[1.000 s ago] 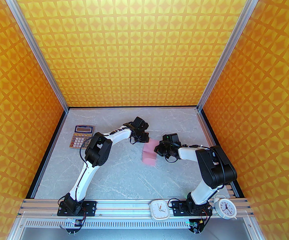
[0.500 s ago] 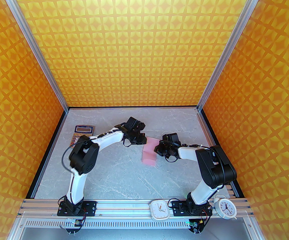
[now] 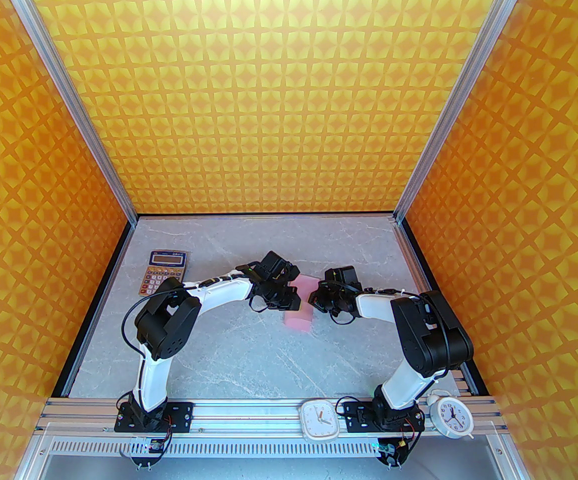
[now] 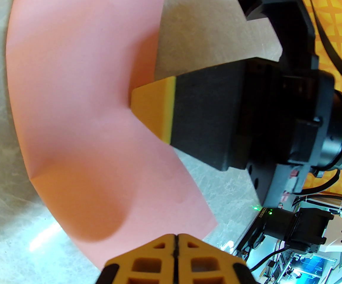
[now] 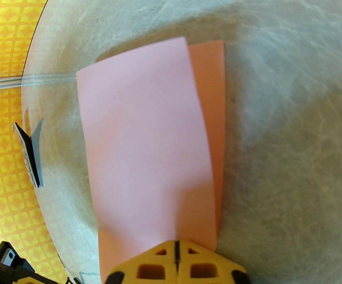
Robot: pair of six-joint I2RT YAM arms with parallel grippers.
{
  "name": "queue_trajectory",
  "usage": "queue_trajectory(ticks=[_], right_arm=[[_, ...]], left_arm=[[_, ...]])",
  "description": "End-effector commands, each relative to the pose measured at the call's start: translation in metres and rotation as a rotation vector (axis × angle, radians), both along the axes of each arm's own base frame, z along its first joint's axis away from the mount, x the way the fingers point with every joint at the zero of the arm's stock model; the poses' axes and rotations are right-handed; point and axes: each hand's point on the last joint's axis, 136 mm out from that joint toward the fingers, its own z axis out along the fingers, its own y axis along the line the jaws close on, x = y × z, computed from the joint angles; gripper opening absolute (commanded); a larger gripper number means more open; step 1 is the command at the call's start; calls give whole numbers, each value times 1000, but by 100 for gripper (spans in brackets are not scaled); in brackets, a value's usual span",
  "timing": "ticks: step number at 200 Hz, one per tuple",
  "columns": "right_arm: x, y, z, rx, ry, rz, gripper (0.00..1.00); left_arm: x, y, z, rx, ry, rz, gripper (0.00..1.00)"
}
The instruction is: Fold a paper plane with a square sheet of paper (fold left side to right side)
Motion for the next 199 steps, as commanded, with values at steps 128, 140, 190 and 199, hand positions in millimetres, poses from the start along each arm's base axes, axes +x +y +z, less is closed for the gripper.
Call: queue_trajectory(ticks=[128,140,190,199], right_arm=[[-25,-18,-34,-106,119,-22,0],[-25,-17,-34,-105,118,-21,0],[-25,-18,-34,-110,120,-21,0],[-26,-18,-35,-110,121,-19,0]], left_arm=[[-33,58,-87,268,47,-39,5],[-34,60,-89,273,50,-38,5],[-12,39,-35,138,-18,-8,2],[-5,34,-22,103,-29,0,2]])
